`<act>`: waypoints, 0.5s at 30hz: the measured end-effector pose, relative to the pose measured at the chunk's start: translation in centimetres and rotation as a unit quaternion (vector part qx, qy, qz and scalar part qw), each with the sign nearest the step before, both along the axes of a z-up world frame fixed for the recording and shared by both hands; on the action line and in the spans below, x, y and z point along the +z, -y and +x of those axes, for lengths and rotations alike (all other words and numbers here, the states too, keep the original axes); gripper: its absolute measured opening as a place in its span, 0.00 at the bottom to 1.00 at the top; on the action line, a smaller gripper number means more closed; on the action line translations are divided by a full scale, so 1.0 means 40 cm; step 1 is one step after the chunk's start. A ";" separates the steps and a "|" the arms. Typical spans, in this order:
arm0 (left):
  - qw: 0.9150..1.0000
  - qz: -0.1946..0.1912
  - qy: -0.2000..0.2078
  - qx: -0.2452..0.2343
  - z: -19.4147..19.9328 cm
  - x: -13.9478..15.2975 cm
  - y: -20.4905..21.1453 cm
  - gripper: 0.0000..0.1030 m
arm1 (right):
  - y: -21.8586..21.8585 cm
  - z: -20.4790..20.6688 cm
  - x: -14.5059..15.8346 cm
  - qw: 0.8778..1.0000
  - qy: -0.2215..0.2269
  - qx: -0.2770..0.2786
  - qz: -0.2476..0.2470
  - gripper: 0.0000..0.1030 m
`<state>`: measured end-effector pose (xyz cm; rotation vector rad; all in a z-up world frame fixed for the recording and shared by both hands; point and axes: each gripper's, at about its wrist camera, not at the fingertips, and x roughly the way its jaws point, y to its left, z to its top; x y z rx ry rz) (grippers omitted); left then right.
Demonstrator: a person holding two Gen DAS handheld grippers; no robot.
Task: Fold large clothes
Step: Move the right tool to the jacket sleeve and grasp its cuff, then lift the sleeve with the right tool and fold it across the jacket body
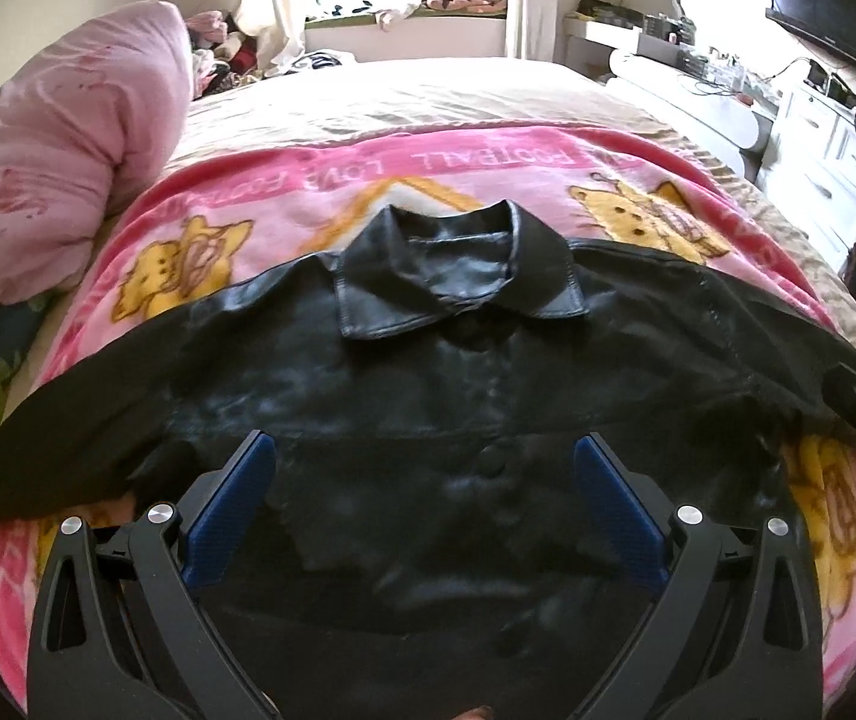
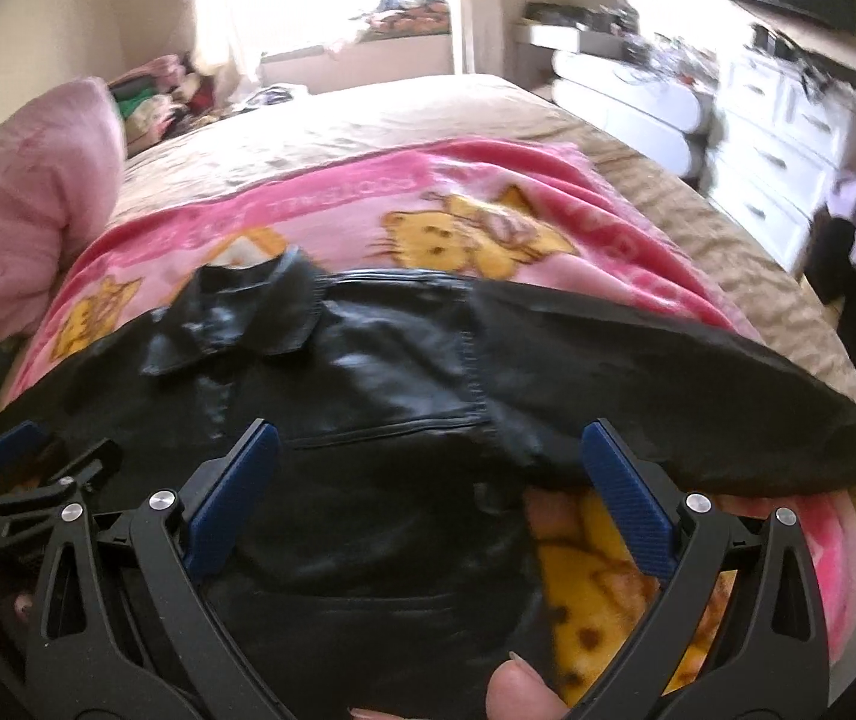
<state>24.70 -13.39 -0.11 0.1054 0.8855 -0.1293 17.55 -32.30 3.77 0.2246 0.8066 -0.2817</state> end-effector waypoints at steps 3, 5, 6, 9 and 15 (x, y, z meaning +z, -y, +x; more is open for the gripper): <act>1.000 -0.002 -0.005 -0.007 0.025 -0.012 0.036 0.96 | 0.065 -0.004 -0.024 0.999 -0.005 -0.034 0.015 0.92; 1.000 0.003 -0.007 -0.013 0.035 -0.021 0.062 0.96 | 0.120 -0.015 -0.041 0.998 -0.008 -0.061 0.033 0.92; 1.000 0.005 -0.008 -0.015 0.038 -0.025 0.071 0.96 | 0.145 -0.022 -0.047 0.996 -0.009 -0.074 0.041 0.92; 1.000 0.008 -0.014 -0.022 0.052 -0.042 0.107 0.96 | 0.205 -0.046 -0.055 0.993 -0.006 -0.100 0.055 0.92; 0.999 0.012 -0.028 -0.040 0.069 -0.078 0.183 0.96 | 0.311 -0.092 -0.071 0.986 0.000 -0.151 0.075 0.92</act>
